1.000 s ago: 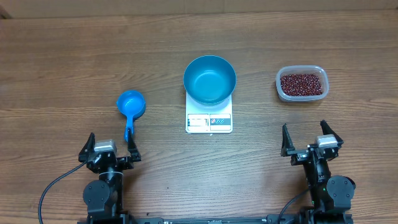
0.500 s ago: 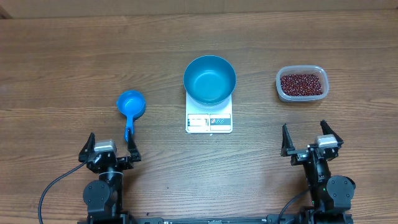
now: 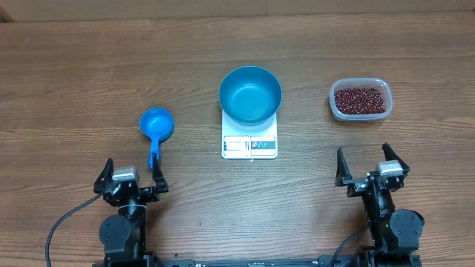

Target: Scoop item into bowl and weigh 150g on scale

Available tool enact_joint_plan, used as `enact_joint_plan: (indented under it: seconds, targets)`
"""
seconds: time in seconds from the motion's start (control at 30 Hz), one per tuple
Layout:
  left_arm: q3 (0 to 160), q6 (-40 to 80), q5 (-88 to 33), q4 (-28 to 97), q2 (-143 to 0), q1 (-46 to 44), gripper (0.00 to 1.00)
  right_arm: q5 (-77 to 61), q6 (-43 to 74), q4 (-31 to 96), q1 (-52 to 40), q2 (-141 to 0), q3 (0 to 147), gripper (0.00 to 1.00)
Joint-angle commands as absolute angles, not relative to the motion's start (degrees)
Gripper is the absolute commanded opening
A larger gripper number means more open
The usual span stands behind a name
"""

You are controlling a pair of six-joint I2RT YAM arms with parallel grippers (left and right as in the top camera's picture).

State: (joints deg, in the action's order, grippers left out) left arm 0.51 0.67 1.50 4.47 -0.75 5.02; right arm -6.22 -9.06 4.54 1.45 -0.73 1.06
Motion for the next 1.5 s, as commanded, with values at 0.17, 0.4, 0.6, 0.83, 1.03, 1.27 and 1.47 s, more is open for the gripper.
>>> enact_joint_plan:
  seconds: [0.17, 0.4, 0.6, 0.83, 1.03, 1.27, 1.47]
  targets:
    - [1.1, 5.2, -1.5, 6.0, -0.3, 5.6, 1.00, -6.5, -9.3, 4.3, 1.3, -0.2, 0.4, 1.00]
    - [6.7, 4.2, -1.5, 13.6, -0.8, 5.6, 0.99, -6.5, -9.3, 4.3, 1.3, -0.2, 0.4, 1.00]
    - [13.7, 1.7, -1.5, 17.0, -9.1, 5.6, 1.00, -6.5, -9.3, 4.3, 1.3, -0.2, 0.4, 1.00]
    - [24.5, 1.3, -1.5, 20.5, -26.7, 5.6, 1.00, -6.5, -9.3, 4.3, 1.3, -0.2, 0.4, 1.00]
    - [39.1, -1.8, 0.1, 28.4, -44.3, 5.6, 1.00, -6.5, -9.3, 4.3, 1.3, -0.2, 0.4, 1.00]
    - [55.6, -2.6, 0.5, 38.5, -63.1, 5.6, 1.00, -6.5, -9.3, 4.3, 1.3, -0.2, 0.4, 1.00]
    - [65.0, -2.9, 0.3, 46.6, -75.4, 5.6, 1.00, -6.5, -9.3, 4.3, 1.3, -0.2, 0.4, 1.00]
